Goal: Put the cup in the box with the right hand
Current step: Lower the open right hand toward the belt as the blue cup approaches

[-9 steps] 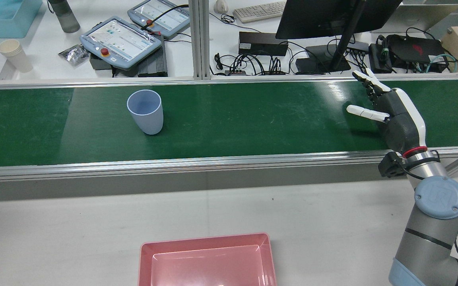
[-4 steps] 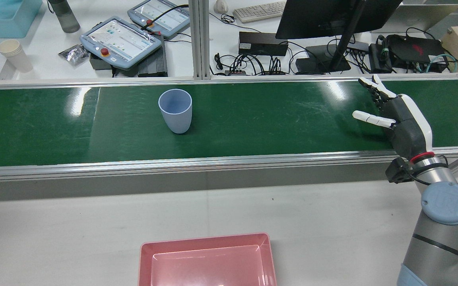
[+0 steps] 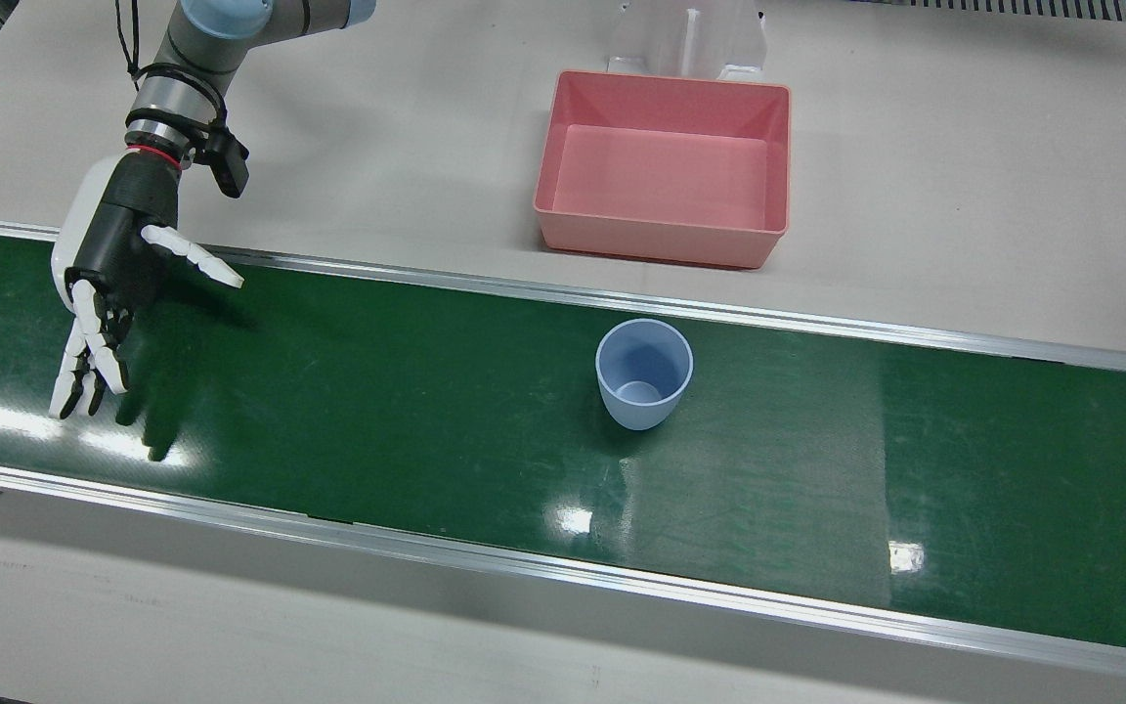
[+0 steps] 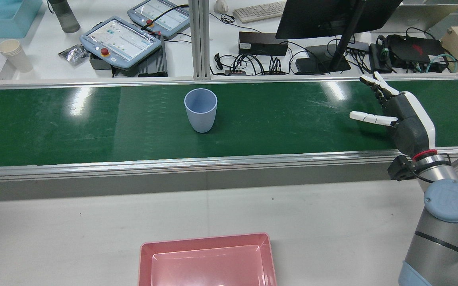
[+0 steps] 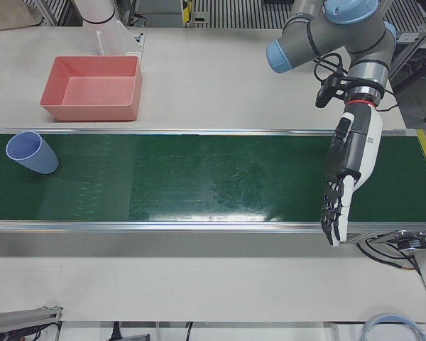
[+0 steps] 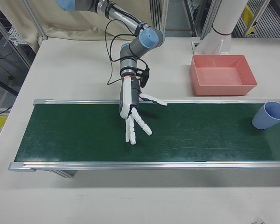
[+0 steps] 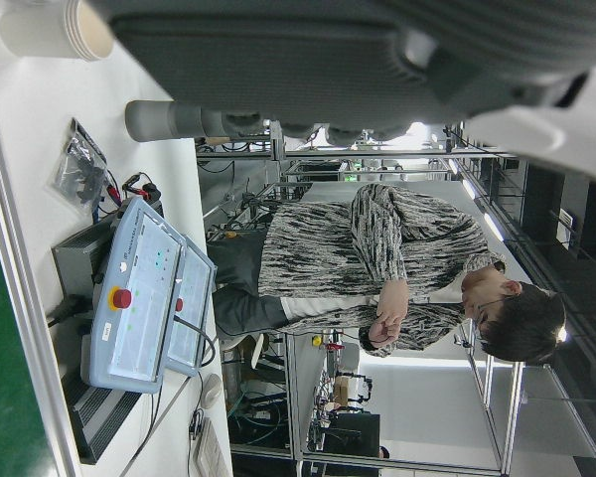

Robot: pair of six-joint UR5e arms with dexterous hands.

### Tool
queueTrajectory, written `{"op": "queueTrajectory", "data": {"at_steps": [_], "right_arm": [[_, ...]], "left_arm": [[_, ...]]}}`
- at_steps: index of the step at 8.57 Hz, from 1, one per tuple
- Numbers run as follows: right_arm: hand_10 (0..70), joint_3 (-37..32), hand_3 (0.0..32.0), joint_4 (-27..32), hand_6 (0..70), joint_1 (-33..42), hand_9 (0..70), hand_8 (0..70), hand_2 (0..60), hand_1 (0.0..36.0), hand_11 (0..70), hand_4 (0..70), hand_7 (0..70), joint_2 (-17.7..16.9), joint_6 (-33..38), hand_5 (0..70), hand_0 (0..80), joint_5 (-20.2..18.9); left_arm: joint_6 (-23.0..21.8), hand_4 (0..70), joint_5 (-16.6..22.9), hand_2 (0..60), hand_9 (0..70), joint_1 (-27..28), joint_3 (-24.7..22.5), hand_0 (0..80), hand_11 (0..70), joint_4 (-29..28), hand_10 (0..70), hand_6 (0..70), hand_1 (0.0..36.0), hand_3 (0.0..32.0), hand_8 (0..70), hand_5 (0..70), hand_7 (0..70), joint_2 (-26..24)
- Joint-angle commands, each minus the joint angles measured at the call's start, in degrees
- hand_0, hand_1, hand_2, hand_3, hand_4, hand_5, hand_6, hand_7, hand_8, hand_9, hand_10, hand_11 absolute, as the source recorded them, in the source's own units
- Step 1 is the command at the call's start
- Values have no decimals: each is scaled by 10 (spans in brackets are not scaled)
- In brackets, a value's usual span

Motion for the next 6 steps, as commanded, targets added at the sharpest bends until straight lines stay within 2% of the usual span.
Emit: {"op": "queueTrajectory", "data": {"at_steps": [1, 3, 6], "right_arm": [[4, 0, 0, -1, 44, 0, 88, 63, 67, 251, 34, 0, 63, -2, -1, 86, 556, -1], [2, 0, 0, -1, 44, -8, 90, 62, 62, 228, 29, 0, 76, -2, -2, 79, 532, -1], [0, 0, 0, -1, 44, -12, 87, 61, 62, 236, 25, 0, 75, 1, -4, 80, 537, -1]], "left_arm": [[0, 0, 0, 0, 0, 0, 0, 0, 0, 0, 0, 0, 0, 0, 0, 0, 0, 0], [0, 0, 0, 0, 0, -1, 0, 0, 0, 0, 0, 0, 0, 0, 0, 0, 0, 0], [0, 0, 0, 0, 0, -1, 0, 0, 0, 0, 0, 0, 0, 0, 0, 0, 0, 0]]}}
